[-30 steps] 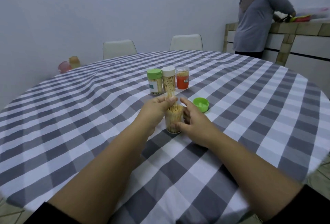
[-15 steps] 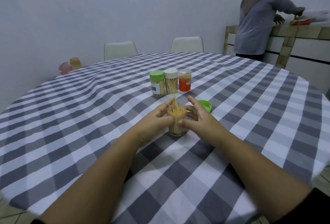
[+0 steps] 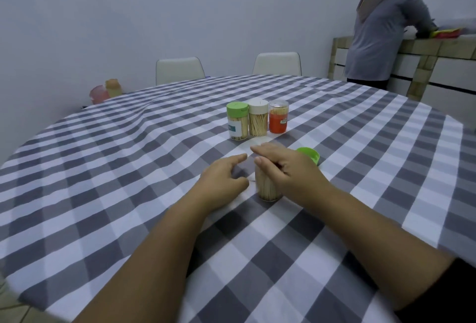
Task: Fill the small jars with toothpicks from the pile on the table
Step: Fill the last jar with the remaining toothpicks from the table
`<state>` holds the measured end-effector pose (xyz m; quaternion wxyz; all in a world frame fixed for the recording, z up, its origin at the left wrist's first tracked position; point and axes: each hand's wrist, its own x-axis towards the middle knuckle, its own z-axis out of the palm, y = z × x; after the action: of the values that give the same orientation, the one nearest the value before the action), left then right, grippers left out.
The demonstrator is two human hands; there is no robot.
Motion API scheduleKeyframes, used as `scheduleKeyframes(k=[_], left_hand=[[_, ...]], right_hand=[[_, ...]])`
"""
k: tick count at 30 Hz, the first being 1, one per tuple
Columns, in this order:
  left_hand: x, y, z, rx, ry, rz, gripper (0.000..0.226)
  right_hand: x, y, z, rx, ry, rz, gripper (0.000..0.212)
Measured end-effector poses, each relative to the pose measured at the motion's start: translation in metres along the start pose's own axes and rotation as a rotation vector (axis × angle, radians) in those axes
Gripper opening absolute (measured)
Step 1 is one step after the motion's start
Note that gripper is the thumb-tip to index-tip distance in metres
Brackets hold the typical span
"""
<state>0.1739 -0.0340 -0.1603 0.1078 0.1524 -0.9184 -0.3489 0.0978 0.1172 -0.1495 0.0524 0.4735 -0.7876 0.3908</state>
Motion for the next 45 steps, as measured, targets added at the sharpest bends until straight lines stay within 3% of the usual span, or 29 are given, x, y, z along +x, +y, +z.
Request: scheduleKeyframes(k=[5, 7, 10, 12, 16, 20, 26, 29, 31, 34, 38, 42, 45], left_hand=[[-0.002, 0.012, 0.014, 0.149, 0.012, 0.133, 0.022], [0.0, 0.011, 0.014, 0.072, -0.051, 0.117, 0.029], [-0.003, 0.007, 0.013, -0.187, -0.162, 0.07, 0.062], [-0.005, 0.009, 0.014, -0.169, -0.155, 0.065, 0.076], [-0.006, 0.015, 0.014, -0.055, -0.075, 0.076, 0.064], [-0.005, 0.014, 0.013, -0.1, -0.102, 0.054, 0.061], [-0.003, 0.014, 0.012, -0.193, -0.104, 0.05, 0.063], [-0.003, 0.014, 0.012, -0.244, -0.089, 0.067, 0.059], [-0.003, 0.016, 0.013, -0.233, -0.076, 0.085, 0.056], [-0.003, 0.015, 0.017, -0.176, -0.101, 0.106, 0.054], [-0.003, 0.019, 0.023, 0.138, -0.132, 0.099, 0.062], [-0.001, 0.027, 0.027, 0.498, 0.013, 0.174, 0.044], [0.001, 0.034, 0.029, 0.646, 0.035, 0.173, 0.044]], right_hand=[[-0.004, 0.012, 0.006, -0.023, 0.042, -0.078, 0.035], [-0.005, 0.013, 0.007, -0.005, 0.049, -0.07, 0.042], [-0.007, 0.012, 0.002, 0.103, 0.041, 0.022, 0.058], [-0.006, 0.01, -0.006, 0.251, 0.01, 0.153, 0.06], [-0.007, 0.014, -0.018, 0.427, -0.058, 0.281, 0.04], [-0.004, 0.018, -0.021, 0.45, -0.022, 0.328, 0.057], [-0.004, 0.013, -0.017, 0.483, -0.076, 0.345, 0.059], [-0.004, 0.014, -0.021, 0.548, -0.086, 0.324, 0.037], [-0.005, 0.015, -0.022, 0.502, -0.188, 0.311, 0.058], [-0.004, 0.019, -0.019, 0.404, -0.207, 0.328, 0.082], [-0.003, 0.028, -0.025, 0.401, -0.087, 0.39, 0.077], [-0.003, 0.031, -0.03, 0.367, -0.029, 0.429, 0.075], [-0.003, 0.03, -0.029, 0.36, -0.021, 0.422, 0.075]])
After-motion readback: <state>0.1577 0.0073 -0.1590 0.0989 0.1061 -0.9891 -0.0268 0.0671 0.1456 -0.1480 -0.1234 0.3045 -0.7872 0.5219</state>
